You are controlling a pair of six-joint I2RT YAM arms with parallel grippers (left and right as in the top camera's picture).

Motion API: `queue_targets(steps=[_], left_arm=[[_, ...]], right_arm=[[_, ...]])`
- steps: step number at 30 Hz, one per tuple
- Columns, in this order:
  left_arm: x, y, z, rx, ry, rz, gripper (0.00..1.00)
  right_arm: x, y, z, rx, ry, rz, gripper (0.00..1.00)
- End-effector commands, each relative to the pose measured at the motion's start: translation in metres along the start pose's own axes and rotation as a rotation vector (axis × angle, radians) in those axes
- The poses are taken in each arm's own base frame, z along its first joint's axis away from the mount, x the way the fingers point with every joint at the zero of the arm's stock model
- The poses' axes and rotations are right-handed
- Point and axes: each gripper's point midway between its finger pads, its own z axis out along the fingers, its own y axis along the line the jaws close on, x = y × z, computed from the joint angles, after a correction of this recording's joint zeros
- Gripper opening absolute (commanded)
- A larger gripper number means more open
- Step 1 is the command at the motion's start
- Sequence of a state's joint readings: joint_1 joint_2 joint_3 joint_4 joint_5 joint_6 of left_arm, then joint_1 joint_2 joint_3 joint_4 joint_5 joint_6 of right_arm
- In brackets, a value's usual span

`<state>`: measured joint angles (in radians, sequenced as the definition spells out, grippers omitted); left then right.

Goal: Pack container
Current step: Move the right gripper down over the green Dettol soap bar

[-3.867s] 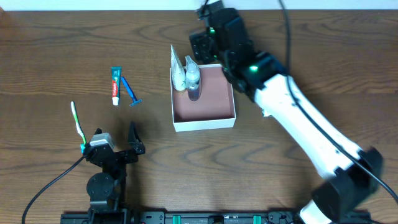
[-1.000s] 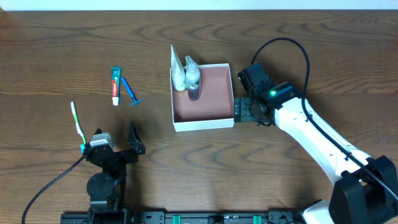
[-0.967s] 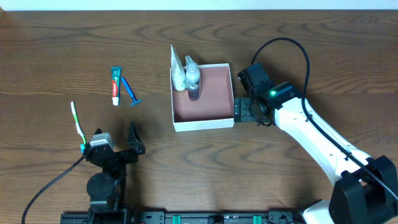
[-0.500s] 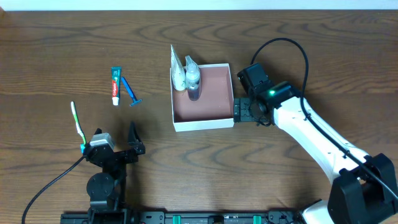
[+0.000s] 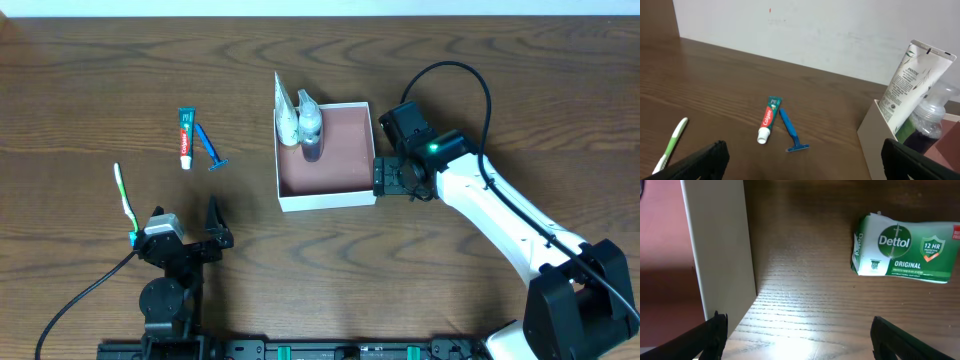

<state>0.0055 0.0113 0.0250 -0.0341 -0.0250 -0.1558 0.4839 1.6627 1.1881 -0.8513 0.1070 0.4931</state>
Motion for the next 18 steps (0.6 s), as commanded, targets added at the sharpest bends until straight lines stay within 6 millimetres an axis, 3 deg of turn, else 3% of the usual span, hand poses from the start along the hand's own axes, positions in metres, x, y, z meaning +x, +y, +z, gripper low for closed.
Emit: queue_targets(steps=[1,11,18], left_arm=[[0.018,0.006,0.001,-0.022,0.053,0.017,0.98],[0.018,0.006,0.001,-0.022,0.054,0.017,0.98],[0.018,0.006,0.001,-0.022,0.054,0.017,0.98]], right_arm=[[0.006,0.005,0.004,-0.006,0.017,-0.006,0.89],[0.006,0.006,0.004,-0.003,0.015,0.009,0.89],[-0.004,-0.011,0.002,0.047,-0.018,0.031,0.89]])
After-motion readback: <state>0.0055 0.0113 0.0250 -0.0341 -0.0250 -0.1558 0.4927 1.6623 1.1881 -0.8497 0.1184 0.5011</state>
